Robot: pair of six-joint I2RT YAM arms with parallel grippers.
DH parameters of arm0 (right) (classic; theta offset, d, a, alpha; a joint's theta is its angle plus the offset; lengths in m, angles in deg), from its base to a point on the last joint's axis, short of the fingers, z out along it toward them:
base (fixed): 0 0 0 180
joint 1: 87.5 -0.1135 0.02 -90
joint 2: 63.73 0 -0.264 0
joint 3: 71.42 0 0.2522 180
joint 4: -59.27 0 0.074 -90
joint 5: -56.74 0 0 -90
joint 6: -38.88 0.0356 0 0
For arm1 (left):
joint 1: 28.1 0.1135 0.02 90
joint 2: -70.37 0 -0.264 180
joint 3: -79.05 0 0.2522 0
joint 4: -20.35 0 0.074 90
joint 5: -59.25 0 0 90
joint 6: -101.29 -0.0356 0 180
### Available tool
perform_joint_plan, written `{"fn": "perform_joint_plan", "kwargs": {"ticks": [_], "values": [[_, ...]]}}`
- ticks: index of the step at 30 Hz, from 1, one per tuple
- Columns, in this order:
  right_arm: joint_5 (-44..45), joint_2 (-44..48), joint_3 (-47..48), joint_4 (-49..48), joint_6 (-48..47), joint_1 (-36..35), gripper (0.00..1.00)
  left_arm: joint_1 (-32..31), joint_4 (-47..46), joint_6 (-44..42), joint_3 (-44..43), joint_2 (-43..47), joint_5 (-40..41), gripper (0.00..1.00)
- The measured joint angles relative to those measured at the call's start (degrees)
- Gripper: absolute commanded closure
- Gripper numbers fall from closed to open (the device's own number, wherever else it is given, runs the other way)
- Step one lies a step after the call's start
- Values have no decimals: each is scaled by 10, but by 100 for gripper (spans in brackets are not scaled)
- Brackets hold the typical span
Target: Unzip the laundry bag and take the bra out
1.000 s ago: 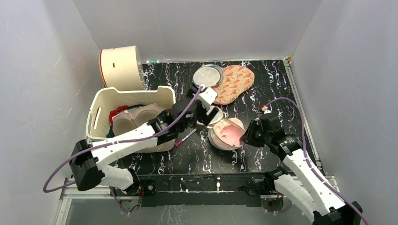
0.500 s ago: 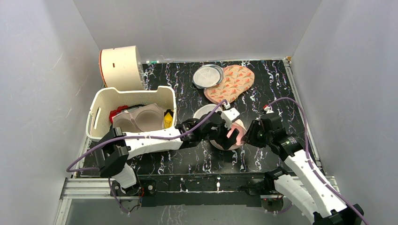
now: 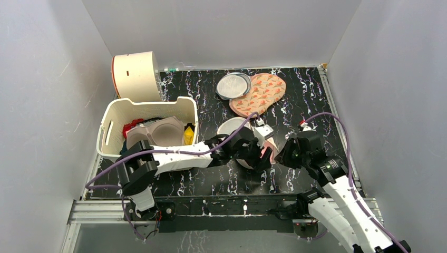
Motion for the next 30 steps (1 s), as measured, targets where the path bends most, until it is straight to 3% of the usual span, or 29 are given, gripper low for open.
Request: {"fn": "perform_joint_plan", "kwargs": {"ticks": [2,6,9,16,20,24,30], "values": [[0,3,0,3,-1,0,100,0,-3,4,-3,-13,-6,38],[-4,4,-2,9,1,0,100,0,14,5,-25,-36,-5,26],[-5,4,-5,10,0,0,100,0,28,6,-44,-38,6,23],[-8,4,-5,10,-3,0,100,0,71,29,-103,-47,76,47],[-8,17,-9,8,-3,0,100,0,94,49,-121,-72,117,38],[-8,26,-13,8,-5,0,100,-2,126,68,-126,-99,123,39],[-14,25,-13,8,-14,0,100,-15,137,84,-135,-136,128,27]]}}
